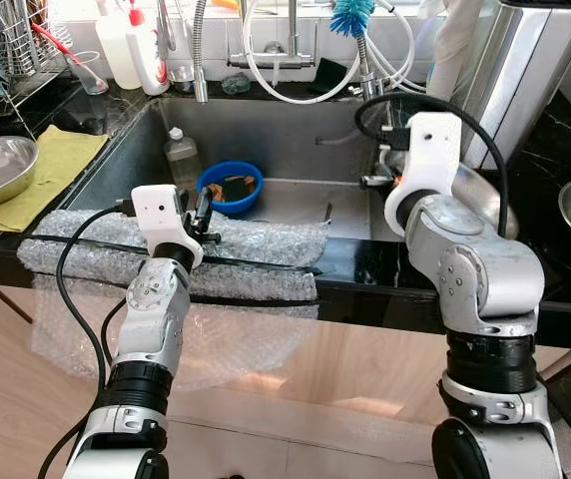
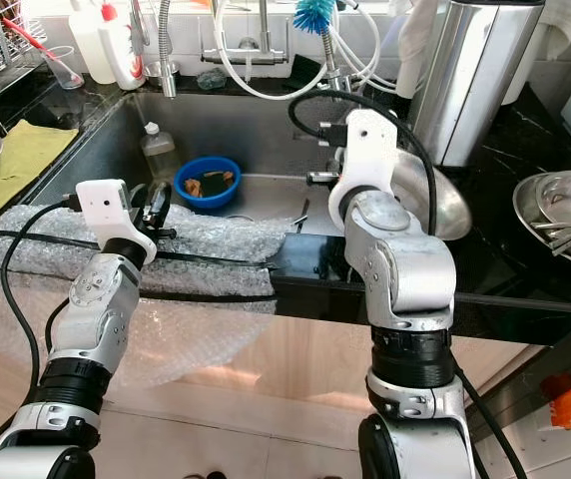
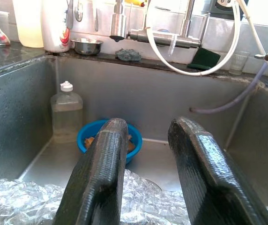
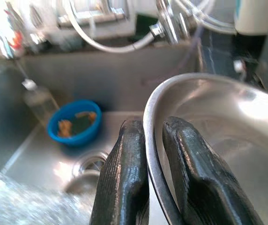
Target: Kitchen organization
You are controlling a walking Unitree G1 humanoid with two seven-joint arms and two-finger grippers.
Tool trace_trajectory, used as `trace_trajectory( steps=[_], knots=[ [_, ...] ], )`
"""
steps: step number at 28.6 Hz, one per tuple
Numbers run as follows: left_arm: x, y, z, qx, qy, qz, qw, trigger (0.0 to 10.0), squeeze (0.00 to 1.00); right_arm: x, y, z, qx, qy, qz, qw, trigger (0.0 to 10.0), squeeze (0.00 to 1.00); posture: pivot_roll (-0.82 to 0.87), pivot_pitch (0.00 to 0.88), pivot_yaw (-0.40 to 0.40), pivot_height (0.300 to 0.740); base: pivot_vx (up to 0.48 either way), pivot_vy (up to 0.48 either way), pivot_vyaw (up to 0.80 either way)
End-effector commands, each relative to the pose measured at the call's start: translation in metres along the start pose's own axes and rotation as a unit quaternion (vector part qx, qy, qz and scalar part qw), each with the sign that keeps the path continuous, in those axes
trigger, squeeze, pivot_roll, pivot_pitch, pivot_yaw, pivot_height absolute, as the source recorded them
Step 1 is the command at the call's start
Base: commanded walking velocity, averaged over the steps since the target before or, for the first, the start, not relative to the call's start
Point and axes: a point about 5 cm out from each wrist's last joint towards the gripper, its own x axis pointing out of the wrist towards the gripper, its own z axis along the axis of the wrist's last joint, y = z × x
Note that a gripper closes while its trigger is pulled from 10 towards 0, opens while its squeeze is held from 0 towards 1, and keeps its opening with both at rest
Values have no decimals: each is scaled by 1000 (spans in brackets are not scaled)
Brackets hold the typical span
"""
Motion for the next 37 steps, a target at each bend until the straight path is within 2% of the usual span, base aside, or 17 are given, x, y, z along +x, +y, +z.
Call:
trace_trajectory(
  steps=[1,3,4,9,15,18,24,30,34,37],
  knots=[
    [0,1,-2,-4,2,4,1000,10000,0,-5,7,23,13,-63,20,998,10000,0,-139,100,28,740,0,0,0],
    [0,0,-2,-6,1,2,1000,10000,0,-6,8,28,21,-81,25,996,10000,0,-138,100,28,740,0,0,0],
    [0,-4,-2,-11,0,-6,1000,10000,0,-7,8,36,35,-113,32,992,10000,0,-137,98,28,740,0,0,0],
    [-1,-10,-2,-18,0,-19,1000,10000,0,-7,8,51,58,-162,52,984,10000,0,-138,97,30,740,0,0,0],
    [-1,-13,-2,-22,-1,-23,999,10000,0,-4,8,53,71,-177,62,980,10000,0,-137,94,32,740,0,0,0],
    [0,-31,2,-27,-3,-68,997,10000,0,11,4,48,81,-170,70,980,10000,0,-125,92,37,740,0,0,0],
    [-4,-57,2,-46,10,-151,987,10000,0,24,3,51,76,-188,91,975,10000,0,-119,87,41,740,0,0,0],
    [-5,-61,2,-48,14,-171,984,10000,0,30,6,65,78,-224,124,964,10000,0,-116,82,45,740,0,0,0],
    [-8,-65,2,-50,19,-186,981,10000,0,35,11,77,64,-245,142,957,10000,0,-110,79,44,740,0,0,0],
    [-9,-68,2,-51,21,-190,980,10000,0,39,21,94,56,-266,171,947,10000,0,-107,77,42,740,0,0,0]
  ],
)
